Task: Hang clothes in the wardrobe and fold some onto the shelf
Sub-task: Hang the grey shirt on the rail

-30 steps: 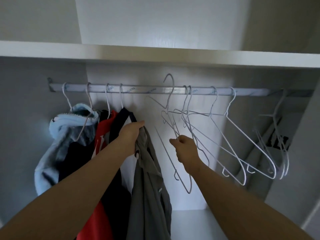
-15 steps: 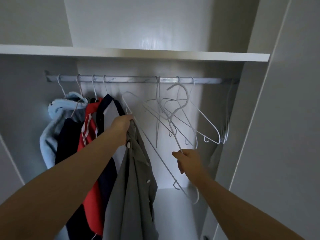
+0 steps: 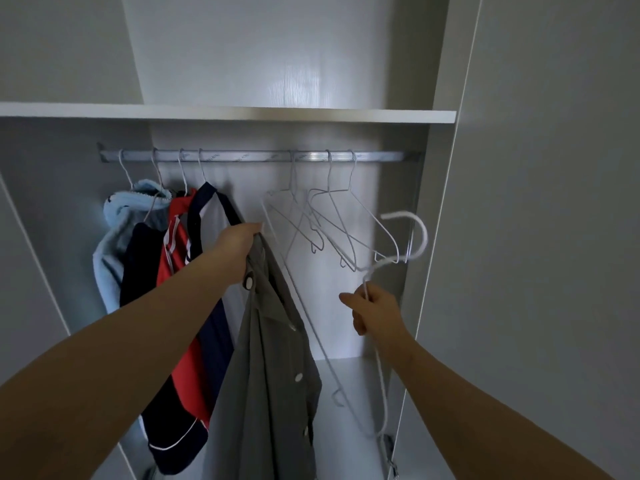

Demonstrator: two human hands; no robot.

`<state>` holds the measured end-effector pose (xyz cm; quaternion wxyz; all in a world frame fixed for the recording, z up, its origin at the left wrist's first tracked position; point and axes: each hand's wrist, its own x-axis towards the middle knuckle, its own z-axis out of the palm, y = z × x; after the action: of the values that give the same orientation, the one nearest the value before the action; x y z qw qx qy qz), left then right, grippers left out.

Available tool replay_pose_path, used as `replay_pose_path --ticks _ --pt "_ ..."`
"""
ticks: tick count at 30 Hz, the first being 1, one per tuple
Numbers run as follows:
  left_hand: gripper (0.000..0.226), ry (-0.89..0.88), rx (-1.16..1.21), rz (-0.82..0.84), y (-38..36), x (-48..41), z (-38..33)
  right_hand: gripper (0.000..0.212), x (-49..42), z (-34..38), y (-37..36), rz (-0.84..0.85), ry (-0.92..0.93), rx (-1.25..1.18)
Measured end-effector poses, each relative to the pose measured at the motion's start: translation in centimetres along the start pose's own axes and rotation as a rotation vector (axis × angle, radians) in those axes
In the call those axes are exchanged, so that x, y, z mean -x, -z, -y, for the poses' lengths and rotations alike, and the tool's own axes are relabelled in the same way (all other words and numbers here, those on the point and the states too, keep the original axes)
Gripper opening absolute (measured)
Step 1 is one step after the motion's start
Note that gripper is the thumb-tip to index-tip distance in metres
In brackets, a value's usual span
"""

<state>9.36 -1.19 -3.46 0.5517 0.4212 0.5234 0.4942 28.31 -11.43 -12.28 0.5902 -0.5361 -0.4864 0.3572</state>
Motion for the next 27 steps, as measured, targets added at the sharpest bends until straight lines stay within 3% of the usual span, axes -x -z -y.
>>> replay_pose_path --ticks 3,5,10,14,19,22,24,27 --pt "0.022 -0.005 -0.087 0.039 0.5 0.9 0.2 0.021 0.0 1.1 -0.4 -0.011 -0.088 -0.139" --pt "0.018 -0.039 -0.146 0.058 1.0 1.4 0.3 0.027 -0.2 1.1 -0.5 -0.128 -0.109 -0.148" --pt "0.043 -0.093 -0.281 -0.032 2.7 1.5 0.4 0.039 0.5 1.0 -0.3 -0.274 -0.03 -0.064" --pt "0.047 -0.089 -0.303 -0.062 3.7 1.6 -0.1 0.039 0.4 1.5 0.3 -0.368 -0.121 -0.138" --pt "0.023 0.021 -0.172 -0.046 4.9 1.6 -0.5 0.037 0.5 1.2 0.9 -0.4 -0.145 -0.187" --pt "0.032 0.016 -0.202 -0.036 4.8 1.4 -0.6 0.041 0.8 1.1 1.0 -0.377 -0.151 -0.116" --pt "0.029 -0.078 -0.375 -0.044 4.5 1.1 -0.8 0.04 0.8 1.1 1.2 -0.377 -0.166 -0.083" --pt "0.025 -0.364 -0.828 -0.057 4.9 0.7 -0.6 0.038 0.8 1.1 1.5 -0.39 -0.165 -0.046"
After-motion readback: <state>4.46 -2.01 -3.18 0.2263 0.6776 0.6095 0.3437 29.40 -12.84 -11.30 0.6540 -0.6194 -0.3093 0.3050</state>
